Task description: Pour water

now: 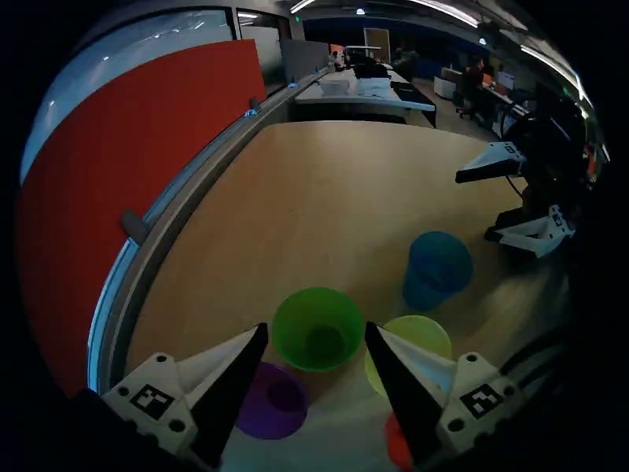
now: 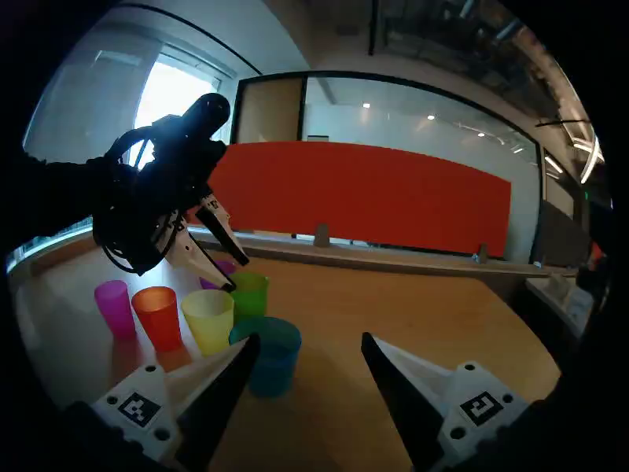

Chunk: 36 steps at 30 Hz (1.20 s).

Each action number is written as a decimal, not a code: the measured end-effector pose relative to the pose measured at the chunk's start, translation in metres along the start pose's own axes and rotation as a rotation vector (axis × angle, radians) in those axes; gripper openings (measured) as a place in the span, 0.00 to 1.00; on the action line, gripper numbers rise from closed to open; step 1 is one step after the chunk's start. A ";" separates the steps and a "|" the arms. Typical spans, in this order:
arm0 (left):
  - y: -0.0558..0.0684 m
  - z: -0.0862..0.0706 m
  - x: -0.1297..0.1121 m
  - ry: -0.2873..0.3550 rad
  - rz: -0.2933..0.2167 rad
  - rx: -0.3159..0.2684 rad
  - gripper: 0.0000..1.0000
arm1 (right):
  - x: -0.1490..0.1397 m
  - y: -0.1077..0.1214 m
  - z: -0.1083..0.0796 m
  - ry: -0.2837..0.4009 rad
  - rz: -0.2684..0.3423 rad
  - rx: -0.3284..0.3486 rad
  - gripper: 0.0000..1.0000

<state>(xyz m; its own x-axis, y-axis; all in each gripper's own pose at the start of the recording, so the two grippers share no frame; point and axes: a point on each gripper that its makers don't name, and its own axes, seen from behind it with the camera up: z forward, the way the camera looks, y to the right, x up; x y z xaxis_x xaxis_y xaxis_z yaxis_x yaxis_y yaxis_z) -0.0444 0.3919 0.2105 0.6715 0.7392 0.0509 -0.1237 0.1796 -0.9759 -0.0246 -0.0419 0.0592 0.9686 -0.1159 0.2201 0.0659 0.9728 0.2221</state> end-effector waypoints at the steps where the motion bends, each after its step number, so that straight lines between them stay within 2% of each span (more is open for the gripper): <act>1: 0.000 0.001 0.000 -0.004 0.000 -0.003 0.92 | 0.000 0.000 0.000 -0.001 0.000 0.001 1.00; 9: -0.001 0.009 0.000 -0.026 -0.019 -0.017 0.91 | -0.002 0.000 0.000 -0.005 0.000 0.000 1.00; 14: -0.001 0.012 0.000 -0.034 -0.013 -0.021 0.91 | -0.004 0.003 0.001 -0.008 0.002 -0.004 1.00; 36: -0.001 0.017 0.001 -0.067 -0.033 -0.030 0.92 | -0.004 -0.002 0.003 -0.009 0.005 0.008 1.00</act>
<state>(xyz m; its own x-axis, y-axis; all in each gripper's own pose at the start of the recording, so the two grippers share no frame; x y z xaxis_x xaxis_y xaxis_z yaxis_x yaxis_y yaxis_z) -0.0562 0.4040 0.2148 0.6241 0.7754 0.0959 -0.0800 0.1855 -0.9794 -0.0292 -0.0444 0.0609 0.9667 -0.1131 0.2295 0.0594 0.9718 0.2284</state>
